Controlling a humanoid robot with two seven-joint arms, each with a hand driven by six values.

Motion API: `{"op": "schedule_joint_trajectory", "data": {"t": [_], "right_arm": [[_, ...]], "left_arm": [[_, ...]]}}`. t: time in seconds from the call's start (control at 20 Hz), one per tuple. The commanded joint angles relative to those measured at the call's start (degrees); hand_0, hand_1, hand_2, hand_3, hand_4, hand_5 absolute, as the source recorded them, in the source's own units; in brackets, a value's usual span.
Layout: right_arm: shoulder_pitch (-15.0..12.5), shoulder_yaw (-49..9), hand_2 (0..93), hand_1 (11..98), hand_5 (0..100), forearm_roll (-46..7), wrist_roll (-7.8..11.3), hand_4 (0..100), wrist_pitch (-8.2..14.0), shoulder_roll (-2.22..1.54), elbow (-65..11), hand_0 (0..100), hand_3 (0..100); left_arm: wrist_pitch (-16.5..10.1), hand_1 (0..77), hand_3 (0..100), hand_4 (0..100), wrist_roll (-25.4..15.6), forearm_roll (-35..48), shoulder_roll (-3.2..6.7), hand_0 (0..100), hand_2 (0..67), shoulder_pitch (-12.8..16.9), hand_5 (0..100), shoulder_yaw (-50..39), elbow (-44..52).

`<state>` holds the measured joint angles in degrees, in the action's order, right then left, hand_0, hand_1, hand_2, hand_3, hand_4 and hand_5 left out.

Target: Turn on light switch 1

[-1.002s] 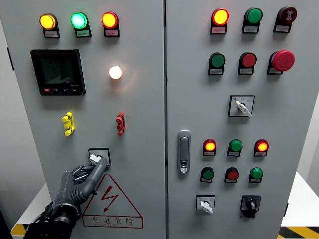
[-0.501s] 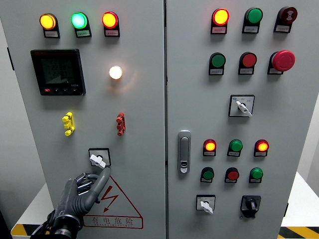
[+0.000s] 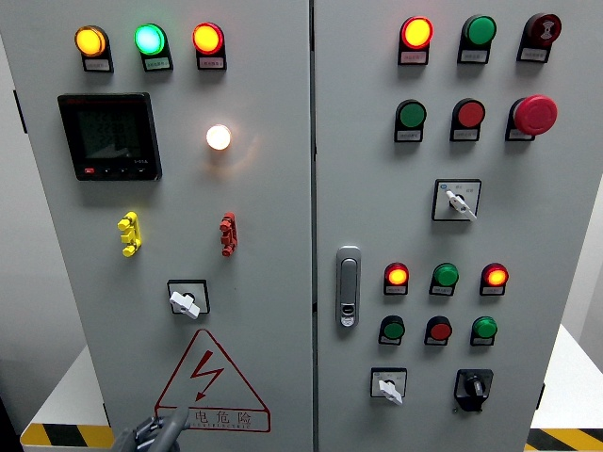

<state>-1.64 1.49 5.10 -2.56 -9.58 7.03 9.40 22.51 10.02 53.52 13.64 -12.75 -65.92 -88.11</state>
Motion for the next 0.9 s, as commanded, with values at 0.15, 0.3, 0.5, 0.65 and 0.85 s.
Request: {"op": "schedule_joint_trajectory", "data": {"t": [0.15,0.3,0.5,0.65,0.85], "right_arm": [[0.0,0.0,0.0,22.6,15,0.0,0.1,23,0.0,0.0,0.0,0,11],[0.0,0.0,0.0,22.5,15,0.0,0.01,23,0.0,0.0,0.0,0,11],[0.1,0.0,0.0,22.5,15,0.0,0.1,23,0.0,0.0,0.0,0,11],[0.0,0.0,0.0,22.5,15,0.0,0.01,23,0.0,0.0,0.0,0,11],[0.0,0.0,0.0,22.5,15,0.0,0.1,23,0.0,0.0,0.0,0,11]], "left_arm": [[-0.3,36.9,74,85,-6.1,-10.6,4.46,0,41.8,6.5,59,11.0,9.9],[-0.7,31.5,73,84,-9.2,-15.4,4.02,0,40.9,7.5,60,16.6,21.5],[-10.3,26.9,67,80,-13.7,-24.8,3.76,0,37.8,7.5,59,24.6,39.2],[-21.2,21.2,56,72,-16.6,-29.9,2.45,0,30.5,7.4,55,30.8,52.3],[-39.7,15.4,38,57,-17.0,-36.6,-0.98,0,26.2,7.4,46,40.0,72.1]]}}
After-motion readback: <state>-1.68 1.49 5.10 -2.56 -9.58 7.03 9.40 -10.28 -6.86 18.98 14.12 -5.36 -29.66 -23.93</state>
